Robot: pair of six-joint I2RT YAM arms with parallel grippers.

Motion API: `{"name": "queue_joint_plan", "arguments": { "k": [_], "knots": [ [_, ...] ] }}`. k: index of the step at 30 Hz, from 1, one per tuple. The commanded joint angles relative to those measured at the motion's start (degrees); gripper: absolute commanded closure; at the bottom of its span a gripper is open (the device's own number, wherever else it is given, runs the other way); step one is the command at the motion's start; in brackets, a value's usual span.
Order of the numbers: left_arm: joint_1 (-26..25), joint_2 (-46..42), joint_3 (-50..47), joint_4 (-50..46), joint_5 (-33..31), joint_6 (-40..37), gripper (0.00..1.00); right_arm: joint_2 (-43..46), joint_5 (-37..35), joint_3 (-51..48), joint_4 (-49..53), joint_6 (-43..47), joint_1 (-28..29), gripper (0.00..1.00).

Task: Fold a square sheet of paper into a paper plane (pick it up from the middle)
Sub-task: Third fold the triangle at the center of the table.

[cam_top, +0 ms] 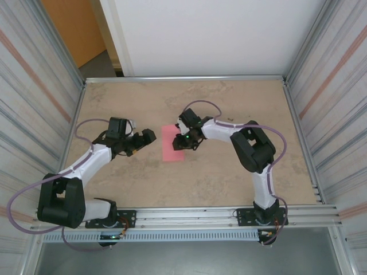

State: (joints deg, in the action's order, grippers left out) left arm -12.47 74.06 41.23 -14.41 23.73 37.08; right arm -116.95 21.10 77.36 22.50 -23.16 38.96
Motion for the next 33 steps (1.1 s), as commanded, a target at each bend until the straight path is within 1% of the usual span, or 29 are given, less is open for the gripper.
{"name": "queue_joint_plan", "arguments": {
  "k": [1,2,4,5,7,8,11,13,16,19,25,29,33],
  "knots": [
    [-0.1,1.5,-2.0,4.2,8.2,-0.1,0.03,4.5,0.9,-4.0,8.6,10.6,-2.8,0.67],
    [-0.6,1.9,-2.2,4.9,9.4,0.2,0.03,5.8,2.1,-4.5,8.6,9.9,-3.3,0.67],
    [-2.1,2.6,-2.1,4.6,9.9,0.4,0.03,7.9,3.1,-4.7,7.1,5.5,-3.5,0.65],
    [-2.9,3.0,-1.8,4.3,9.8,0.6,0.03,8.8,3.9,-5.1,5.3,2.4,-3.5,0.64],
    [-4.6,3.9,-1.5,4.1,10.1,1.8,0.05,10.6,4.1,-6.7,0.0,-6.8,-3.4,0.63],
    [-5.7,4.4,-1.6,4.4,10.2,2.5,0.06,11.9,2.9,-8.6,-3.4,-11.5,-3.3,0.64],
    [-8.8,6.1,-1.9,4.9,10.0,5.8,0.12,15.2,-3.6,-14.2,-11.0,-22.7,-2.9,0.65],
    [-10.3,7.4,-2.6,6.9,10.9,8.4,0.18,15.9,-3.0,-17.4,-15.7,-26.1,-3.1,0.68],
    [-12.1,9.5,-2.9,9.6,12.5,10.7,0.28,14.2,-2.9,-17.3,-15.5,-26.3,-2.9,0.70],
    [-13.5,11.7,-2.2,11.0,13.2,11.5,0.37,11.7,-2.7,-16.7,-16.2,-26.2,-2.9,0.72],
    [-14.2,17.1,0.0,12.0,14.6,11.5,0.54,9.2,-3.5,-17.0,-15.2,-25.7,-3.9,0.74],
    [-14.4,19.8,2.1,11.5,15.4,11.3,0.58,8.5,-2.7,-18.9,-15.6,-25.5,-4.7,0.74],
    [-14.6,22.4,3.8,11.8,16.5,10.6,0.64,8.4,-2.4,-20.4,-16.0,-25.7,-4.9,0.74]
  ]
}}
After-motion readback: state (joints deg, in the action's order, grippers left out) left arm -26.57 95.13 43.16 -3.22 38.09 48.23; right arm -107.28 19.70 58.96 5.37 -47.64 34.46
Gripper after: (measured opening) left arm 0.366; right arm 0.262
